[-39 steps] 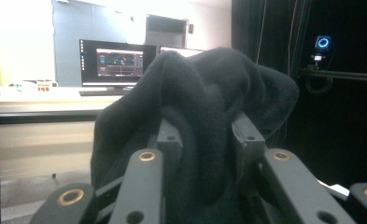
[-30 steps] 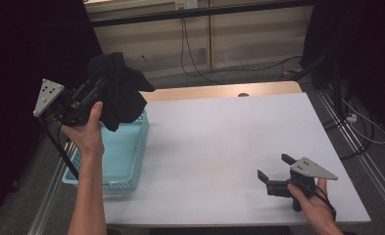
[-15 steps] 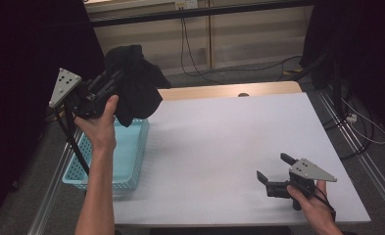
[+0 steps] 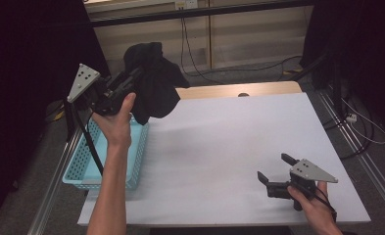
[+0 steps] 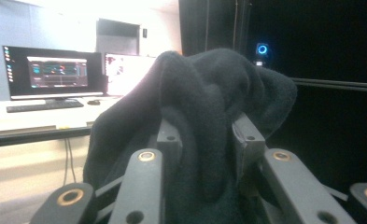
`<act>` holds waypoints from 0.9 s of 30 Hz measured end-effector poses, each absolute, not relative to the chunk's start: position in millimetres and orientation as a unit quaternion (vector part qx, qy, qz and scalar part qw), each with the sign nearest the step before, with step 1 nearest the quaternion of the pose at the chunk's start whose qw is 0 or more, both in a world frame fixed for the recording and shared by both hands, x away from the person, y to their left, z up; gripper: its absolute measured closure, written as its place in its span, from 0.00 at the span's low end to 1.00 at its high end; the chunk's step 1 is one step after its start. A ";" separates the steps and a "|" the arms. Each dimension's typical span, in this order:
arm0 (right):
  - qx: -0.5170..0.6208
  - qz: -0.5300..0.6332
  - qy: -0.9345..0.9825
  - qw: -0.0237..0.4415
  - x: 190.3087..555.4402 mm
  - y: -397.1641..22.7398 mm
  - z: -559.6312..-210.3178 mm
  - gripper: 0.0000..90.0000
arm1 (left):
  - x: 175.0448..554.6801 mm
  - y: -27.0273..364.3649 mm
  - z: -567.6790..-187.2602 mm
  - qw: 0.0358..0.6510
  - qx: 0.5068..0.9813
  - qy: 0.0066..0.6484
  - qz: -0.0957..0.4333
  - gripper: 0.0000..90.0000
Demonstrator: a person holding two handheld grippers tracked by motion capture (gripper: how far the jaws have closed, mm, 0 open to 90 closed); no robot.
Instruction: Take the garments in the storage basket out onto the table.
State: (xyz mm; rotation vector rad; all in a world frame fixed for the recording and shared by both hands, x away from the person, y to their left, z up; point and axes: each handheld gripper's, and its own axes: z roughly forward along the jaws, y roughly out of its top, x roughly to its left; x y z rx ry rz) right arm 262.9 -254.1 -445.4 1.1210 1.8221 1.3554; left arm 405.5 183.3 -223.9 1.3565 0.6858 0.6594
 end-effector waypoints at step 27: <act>0.420 0.508 0.690 0.299 263.9 -253.8 -446.1 0.01 | 410.2 104.2 -261.2 0.656 0.669 0.276 0.215 0.78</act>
